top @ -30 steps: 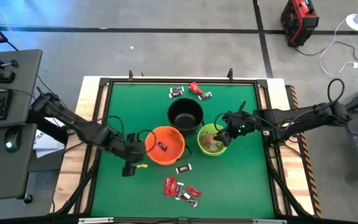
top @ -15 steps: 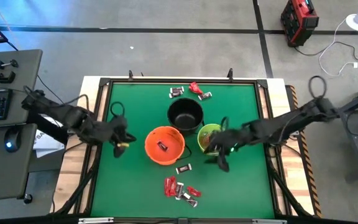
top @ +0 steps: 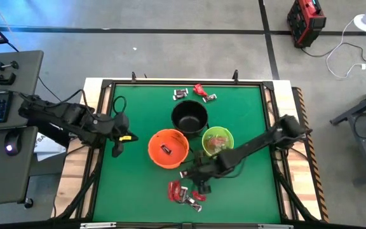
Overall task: Sort candy by brand, put in halloween buckets
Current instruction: Put the brown chocolate bar into orange bucket
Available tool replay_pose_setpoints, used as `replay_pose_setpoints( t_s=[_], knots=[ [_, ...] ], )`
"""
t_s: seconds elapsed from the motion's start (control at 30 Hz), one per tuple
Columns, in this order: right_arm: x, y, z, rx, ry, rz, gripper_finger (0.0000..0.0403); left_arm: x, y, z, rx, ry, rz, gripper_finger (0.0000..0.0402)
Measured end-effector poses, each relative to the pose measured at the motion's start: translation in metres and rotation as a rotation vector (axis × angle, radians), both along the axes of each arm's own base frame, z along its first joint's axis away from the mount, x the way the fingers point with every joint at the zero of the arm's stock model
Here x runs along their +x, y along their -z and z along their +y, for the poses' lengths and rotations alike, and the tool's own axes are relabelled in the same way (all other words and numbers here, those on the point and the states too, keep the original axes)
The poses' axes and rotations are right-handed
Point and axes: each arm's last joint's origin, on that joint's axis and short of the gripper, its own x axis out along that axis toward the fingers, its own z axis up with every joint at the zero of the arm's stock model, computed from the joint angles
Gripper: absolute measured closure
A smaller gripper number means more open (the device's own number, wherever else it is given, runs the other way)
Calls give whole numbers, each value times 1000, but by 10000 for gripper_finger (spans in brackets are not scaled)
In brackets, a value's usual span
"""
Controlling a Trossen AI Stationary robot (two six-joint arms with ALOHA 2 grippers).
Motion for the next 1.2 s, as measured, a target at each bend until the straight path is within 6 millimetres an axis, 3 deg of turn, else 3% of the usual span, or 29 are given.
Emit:
replay_pose_setpoints(
  t_s=[0.17, 0.33, 0.47, 0.63, 0.87, 1.2],
  knots=[
    [18, 12, 19, 111, 33, 161, 192, 0, 0, 0, 20, 26, 1, 401],
    [26, -5, 54, 255, -9, 163, 192, 0, 0, 0, 30, 31, 0, 401],
    [17, -10, 88, 256, -78, 113, 192, 0, 0, 1, 41, 11, -4, 401],
    [3, 14, 115, 188, -154, 157, 192, 0, 0, 1, 18, -52, -9, 401],
    [1, 43, 125, 176, -96, 218, 192, 1, 0, 2, -10, -127, -20, 401],
    [3, 46, 125, 204, 35, 220, 192, 4, 1, 2, -65, -183, -11, 401]
  ],
)
